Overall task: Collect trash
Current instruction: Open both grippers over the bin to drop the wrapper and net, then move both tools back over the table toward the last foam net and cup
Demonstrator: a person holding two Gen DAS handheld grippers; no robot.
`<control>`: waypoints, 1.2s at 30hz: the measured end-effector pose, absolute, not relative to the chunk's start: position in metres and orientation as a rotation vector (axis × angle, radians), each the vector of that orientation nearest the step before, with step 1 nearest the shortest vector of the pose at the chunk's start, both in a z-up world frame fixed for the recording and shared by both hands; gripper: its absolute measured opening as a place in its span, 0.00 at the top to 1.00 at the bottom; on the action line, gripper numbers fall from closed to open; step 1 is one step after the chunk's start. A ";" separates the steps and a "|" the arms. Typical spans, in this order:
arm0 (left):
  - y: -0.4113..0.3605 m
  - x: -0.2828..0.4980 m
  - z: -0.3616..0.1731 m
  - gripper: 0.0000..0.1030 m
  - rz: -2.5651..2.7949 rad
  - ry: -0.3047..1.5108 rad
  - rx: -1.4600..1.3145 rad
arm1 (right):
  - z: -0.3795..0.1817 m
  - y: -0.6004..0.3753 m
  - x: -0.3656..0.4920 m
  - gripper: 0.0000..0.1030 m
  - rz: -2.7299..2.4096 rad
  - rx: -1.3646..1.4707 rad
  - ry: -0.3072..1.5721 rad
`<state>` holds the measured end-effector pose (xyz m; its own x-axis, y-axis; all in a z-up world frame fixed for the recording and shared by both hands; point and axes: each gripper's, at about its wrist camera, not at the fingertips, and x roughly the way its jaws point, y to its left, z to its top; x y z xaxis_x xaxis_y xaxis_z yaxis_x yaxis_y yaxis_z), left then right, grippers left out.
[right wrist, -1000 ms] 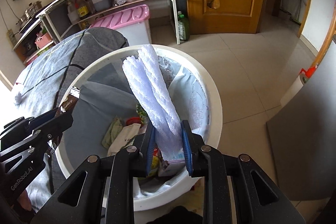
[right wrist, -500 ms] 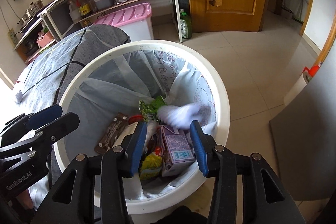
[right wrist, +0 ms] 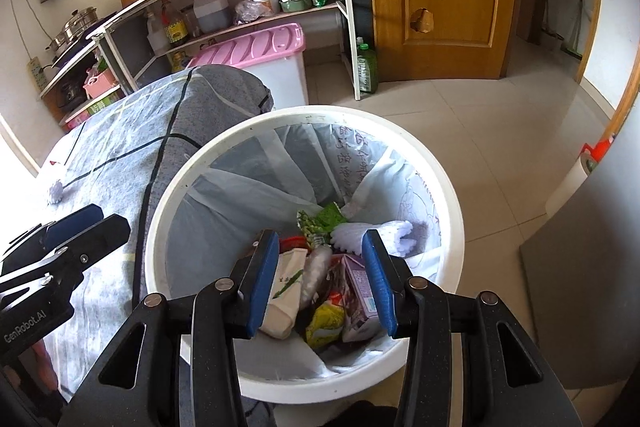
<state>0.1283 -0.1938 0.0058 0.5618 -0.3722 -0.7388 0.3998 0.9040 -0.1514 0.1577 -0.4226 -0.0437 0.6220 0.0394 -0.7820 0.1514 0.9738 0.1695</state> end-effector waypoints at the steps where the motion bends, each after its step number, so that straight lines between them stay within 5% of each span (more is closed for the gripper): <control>1: -0.188 0.129 0.006 0.44 -0.446 0.865 0.027 | -0.042 -0.419 0.158 0.57 -0.058 0.228 0.899; 36: 0.093 0.227 -0.028 0.33 0.116 0.918 -0.299 | -0.038 -0.206 0.249 0.56 0.290 0.061 0.906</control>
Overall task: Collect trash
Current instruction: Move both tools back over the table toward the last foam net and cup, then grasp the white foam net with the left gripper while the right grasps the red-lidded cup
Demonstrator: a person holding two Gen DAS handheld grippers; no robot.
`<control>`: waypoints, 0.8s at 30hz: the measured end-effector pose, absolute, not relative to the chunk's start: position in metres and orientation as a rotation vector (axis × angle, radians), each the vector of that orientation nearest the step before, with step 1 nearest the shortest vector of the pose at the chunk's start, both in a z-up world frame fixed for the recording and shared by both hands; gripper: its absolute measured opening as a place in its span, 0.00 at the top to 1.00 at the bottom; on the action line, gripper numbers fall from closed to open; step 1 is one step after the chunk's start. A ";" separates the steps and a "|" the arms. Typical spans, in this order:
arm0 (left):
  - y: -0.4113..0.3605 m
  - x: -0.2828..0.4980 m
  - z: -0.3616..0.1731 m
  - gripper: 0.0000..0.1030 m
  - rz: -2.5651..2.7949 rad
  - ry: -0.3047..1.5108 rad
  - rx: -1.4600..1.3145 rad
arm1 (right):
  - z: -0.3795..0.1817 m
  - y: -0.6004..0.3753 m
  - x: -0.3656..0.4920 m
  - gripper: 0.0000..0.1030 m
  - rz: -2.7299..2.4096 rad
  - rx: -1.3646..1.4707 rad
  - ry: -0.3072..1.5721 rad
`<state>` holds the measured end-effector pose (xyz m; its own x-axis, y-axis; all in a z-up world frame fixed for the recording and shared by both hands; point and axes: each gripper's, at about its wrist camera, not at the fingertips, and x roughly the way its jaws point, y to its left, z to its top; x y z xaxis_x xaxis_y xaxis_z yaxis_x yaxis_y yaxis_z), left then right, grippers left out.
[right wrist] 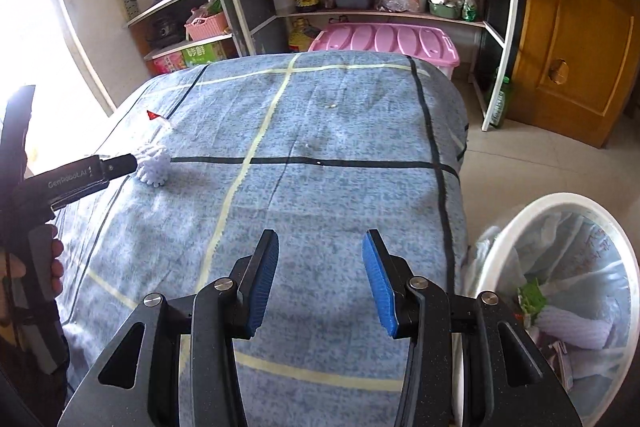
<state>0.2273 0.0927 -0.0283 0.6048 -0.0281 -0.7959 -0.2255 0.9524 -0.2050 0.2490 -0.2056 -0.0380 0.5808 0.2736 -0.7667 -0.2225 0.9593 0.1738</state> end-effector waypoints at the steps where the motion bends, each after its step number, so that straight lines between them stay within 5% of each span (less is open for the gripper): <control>1: 0.093 0.231 -0.029 0.33 0.125 0.917 -0.303 | -0.038 -0.202 0.252 0.56 0.295 0.060 0.906; 17: 0.098 0.267 -0.050 0.32 0.100 0.921 -0.360 | -0.049 -0.163 0.283 0.56 0.316 0.056 0.936; 24: 0.111 0.263 -0.049 0.62 0.074 0.924 -0.404 | -0.044 -0.157 0.282 0.56 0.321 0.050 0.930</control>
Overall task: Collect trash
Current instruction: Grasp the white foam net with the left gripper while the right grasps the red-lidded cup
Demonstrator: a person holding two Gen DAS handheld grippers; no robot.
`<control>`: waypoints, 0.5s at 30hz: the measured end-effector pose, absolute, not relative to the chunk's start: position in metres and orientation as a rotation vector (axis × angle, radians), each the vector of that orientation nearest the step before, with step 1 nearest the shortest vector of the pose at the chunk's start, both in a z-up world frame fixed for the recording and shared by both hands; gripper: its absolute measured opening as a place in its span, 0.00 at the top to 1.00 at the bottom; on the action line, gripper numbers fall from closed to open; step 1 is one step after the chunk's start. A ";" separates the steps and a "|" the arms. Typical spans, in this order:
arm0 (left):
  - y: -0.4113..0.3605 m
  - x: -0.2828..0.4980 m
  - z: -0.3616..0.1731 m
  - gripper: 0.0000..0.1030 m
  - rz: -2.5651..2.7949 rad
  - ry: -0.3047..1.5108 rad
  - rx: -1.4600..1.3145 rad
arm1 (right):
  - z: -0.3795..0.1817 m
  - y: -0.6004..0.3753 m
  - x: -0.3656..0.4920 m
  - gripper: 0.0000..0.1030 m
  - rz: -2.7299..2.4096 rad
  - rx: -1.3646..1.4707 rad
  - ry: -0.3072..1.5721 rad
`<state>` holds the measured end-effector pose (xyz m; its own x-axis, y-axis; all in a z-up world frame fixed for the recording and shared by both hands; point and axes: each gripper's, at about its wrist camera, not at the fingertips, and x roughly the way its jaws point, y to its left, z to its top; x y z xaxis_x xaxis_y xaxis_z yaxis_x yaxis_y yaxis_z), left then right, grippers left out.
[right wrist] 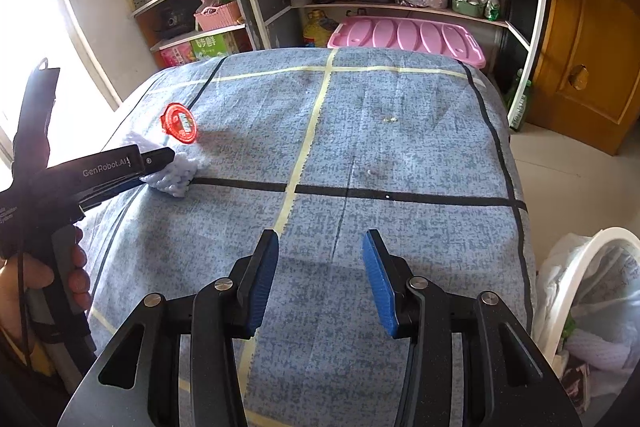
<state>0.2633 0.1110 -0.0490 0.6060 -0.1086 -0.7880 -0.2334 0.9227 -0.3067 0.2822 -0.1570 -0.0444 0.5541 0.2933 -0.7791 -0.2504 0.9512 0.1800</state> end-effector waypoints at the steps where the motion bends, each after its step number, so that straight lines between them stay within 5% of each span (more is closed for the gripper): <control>1: 0.111 0.262 -0.049 0.63 0.067 0.926 -0.398 | -0.043 -0.155 0.282 0.56 0.322 0.051 0.928; 15: 0.153 0.237 -0.042 0.69 0.064 0.942 -0.346 | -0.034 -0.096 0.318 0.56 0.454 0.091 0.910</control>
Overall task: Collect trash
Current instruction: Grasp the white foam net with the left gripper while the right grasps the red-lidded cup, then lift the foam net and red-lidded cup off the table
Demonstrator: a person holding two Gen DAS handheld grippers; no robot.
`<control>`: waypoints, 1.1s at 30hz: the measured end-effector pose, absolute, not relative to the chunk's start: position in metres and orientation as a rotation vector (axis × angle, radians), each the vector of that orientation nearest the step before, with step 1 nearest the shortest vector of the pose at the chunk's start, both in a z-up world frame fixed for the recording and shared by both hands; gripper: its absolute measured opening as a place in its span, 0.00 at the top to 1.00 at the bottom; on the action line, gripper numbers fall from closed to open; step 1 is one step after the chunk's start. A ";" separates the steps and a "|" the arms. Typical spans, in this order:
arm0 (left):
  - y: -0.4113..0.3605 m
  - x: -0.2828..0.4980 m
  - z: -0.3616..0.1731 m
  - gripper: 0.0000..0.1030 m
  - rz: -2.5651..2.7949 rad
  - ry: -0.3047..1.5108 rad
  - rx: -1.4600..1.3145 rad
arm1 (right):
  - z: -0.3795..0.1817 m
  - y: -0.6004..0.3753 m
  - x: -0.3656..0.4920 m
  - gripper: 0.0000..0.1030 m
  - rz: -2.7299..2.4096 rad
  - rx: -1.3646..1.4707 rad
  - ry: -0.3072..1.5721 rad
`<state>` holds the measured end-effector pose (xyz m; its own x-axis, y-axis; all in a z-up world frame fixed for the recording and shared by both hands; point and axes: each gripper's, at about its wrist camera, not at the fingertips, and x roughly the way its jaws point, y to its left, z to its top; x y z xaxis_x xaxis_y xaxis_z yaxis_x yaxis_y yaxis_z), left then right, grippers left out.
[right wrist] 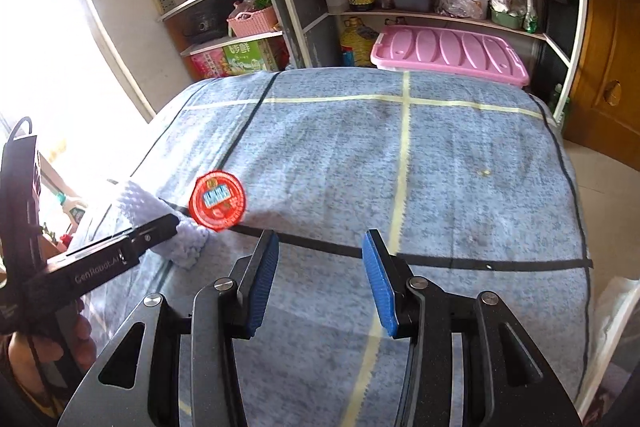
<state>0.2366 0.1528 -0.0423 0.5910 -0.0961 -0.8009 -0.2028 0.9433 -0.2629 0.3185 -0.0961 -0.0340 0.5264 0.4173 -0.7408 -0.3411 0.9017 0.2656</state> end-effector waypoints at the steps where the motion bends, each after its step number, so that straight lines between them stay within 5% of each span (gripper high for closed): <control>1: 0.156 0.235 -0.042 0.69 0.067 0.942 -0.339 | -0.034 -0.091 0.320 0.56 0.467 0.097 0.910; 16: 0.187 0.210 -0.042 0.69 0.087 0.934 -0.324 | -0.041 -0.020 0.334 0.42 0.685 0.043 0.869; 27: 0.193 0.210 -0.045 0.68 0.080 0.934 -0.360 | -0.057 -0.008 0.342 0.42 0.688 0.006 0.901; 30: 0.191 0.211 -0.044 0.68 0.083 0.933 -0.354 | -0.058 -0.010 0.341 0.54 0.677 0.005 0.902; 33: 0.192 0.212 -0.044 0.68 0.083 0.934 -0.358 | -0.058 -0.010 0.338 0.55 0.665 -0.003 0.898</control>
<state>0.2118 0.1921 -0.0440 0.5959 -0.0834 -0.7987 -0.2236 0.9381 -0.2647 0.3382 -0.0104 -0.0581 0.4383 0.5338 -0.7232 -0.5360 0.8011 0.2664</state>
